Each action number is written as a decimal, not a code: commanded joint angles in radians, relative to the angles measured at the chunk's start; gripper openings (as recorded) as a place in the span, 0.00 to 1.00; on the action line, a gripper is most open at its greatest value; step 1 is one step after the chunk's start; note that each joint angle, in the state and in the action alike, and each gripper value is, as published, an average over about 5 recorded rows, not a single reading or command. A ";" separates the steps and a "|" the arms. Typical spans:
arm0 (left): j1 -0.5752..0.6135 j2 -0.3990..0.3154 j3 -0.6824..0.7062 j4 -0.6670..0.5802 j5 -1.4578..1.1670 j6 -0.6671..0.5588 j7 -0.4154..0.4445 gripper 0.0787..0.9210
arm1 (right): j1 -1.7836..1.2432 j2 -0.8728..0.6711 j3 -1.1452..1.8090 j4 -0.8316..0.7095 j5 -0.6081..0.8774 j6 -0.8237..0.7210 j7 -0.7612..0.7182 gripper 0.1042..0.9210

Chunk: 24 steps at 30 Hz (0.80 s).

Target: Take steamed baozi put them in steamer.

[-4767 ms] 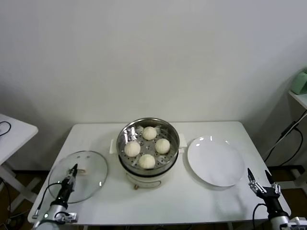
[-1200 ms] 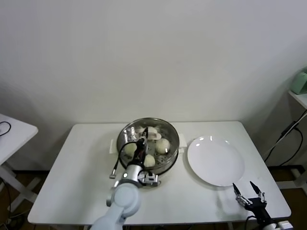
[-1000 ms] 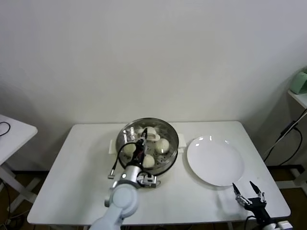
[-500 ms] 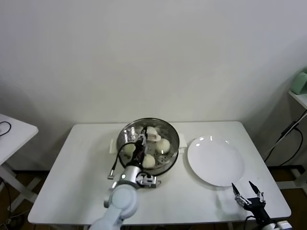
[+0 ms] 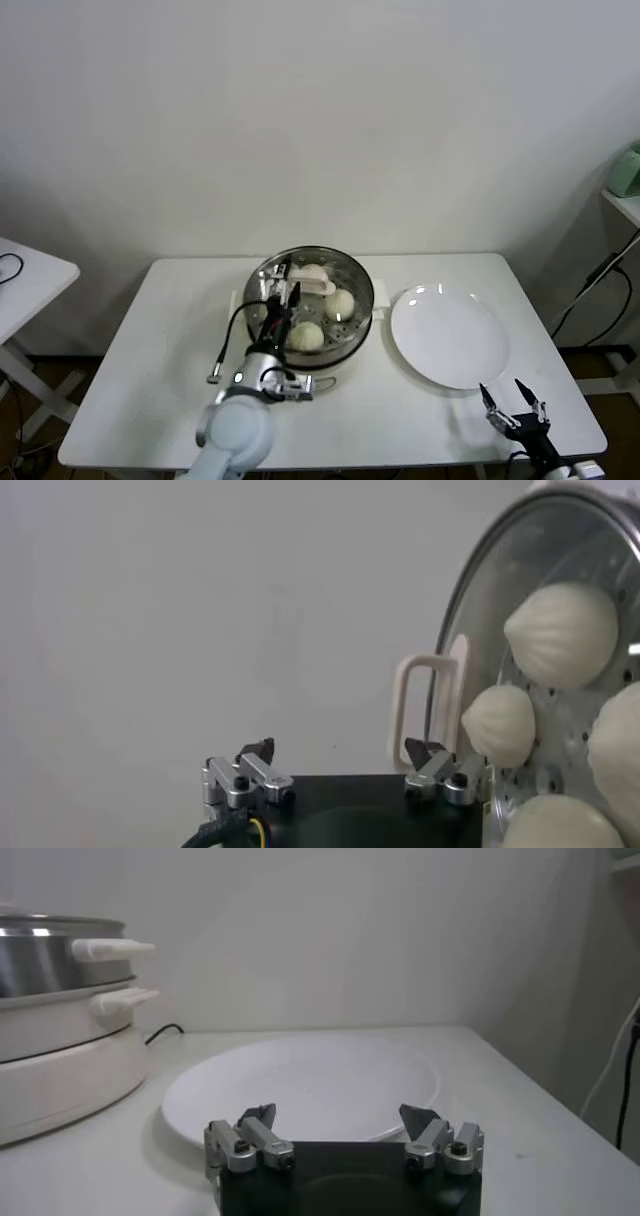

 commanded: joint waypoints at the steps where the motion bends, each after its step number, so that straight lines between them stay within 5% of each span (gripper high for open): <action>1: 0.189 0.022 -0.090 -0.181 -0.175 -0.109 -0.063 0.88 | -0.001 0.004 -0.011 0.002 -0.003 0.017 0.011 0.88; 8: 0.368 0.026 -0.246 -0.248 -0.711 -0.282 -0.151 0.88 | 0.002 0.005 -0.015 0.005 -0.020 0.031 0.033 0.88; 13: 0.406 0.003 -0.400 -0.216 -1.236 -0.356 -0.071 0.88 | 0.006 0.017 -0.017 0.008 -0.047 0.068 0.045 0.88; 24: 0.403 0.023 -0.687 0.186 -1.697 -0.613 0.085 0.88 | 0.002 0.035 -0.024 0.011 -0.076 0.127 0.057 0.88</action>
